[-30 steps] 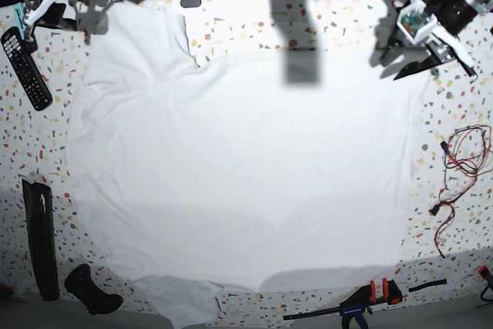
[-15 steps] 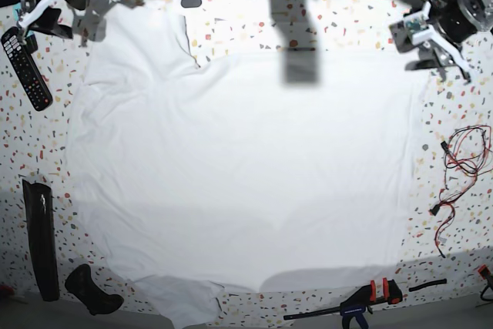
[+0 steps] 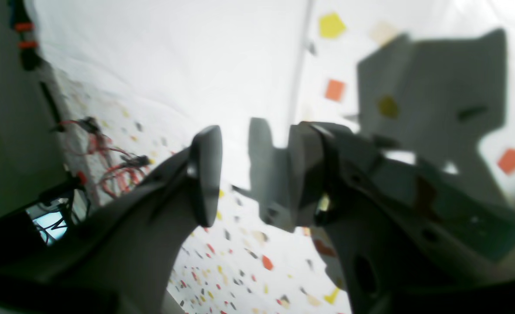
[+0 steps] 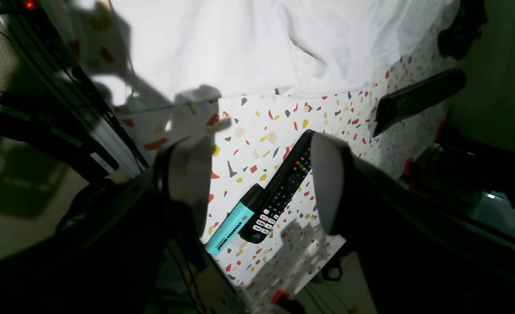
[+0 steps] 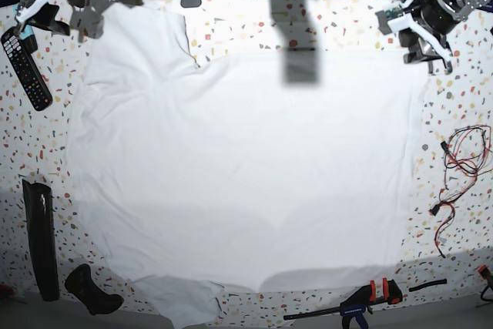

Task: Fold the T-shirt properly
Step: 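Lower both grippers onto the shirt edge and close on the fabric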

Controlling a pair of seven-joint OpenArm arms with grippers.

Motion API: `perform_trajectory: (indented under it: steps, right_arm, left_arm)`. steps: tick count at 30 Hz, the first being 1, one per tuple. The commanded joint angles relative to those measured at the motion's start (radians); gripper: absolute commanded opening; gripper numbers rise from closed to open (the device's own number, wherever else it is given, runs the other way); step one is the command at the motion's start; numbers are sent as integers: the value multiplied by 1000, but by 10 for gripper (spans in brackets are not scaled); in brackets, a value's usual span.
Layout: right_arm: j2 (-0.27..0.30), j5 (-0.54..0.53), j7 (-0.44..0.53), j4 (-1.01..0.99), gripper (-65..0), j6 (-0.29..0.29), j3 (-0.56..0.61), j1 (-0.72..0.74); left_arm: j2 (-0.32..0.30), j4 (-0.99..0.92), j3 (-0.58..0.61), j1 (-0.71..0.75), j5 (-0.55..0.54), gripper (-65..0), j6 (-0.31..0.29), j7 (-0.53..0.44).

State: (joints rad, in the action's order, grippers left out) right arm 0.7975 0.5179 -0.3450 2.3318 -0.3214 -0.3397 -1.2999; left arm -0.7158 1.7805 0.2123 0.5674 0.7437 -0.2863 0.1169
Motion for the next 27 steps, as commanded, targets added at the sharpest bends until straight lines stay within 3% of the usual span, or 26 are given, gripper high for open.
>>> perform_trajectory:
  steps: [1,6,11,13,15,17,19,27]
  right_arm:
    - [5,3,4,14,-290,16,-7,-9]
    - [6,3,5,14,-290,16,-7,-9]
    - [6,3,5,14,-290,16,-7,-9]
    - [5,3,5,14,-290,16,-7,-9]
    - [6,3,5,14,-290,16,-7,-9]
    - [5,3,5,14,-290,16,-7,-9]
    - [6,3,5,14,-290,16,-7,-9]
    - [6,2,5,13,-290,5,-7,-9]
  left_arm:
    - [-16,-2,-7,-2,16,-409,14,10]
    - [-15,-63,-7,-7,16,-409,15,-49]
    - [10,-108,-7,-33,16,-415,98,-69]
    - [26,-108,-7,-37,16,-444,102,-69]
    - [38,-108,-7,-35,16,-515,92,-69]
    - [39,-112,-7,-35,15,-591,31,-69]
    - [39,-123,-7,-35,15,-650,8,-69]
    - [39,-132,-7,-35,16,-650,10,-65]
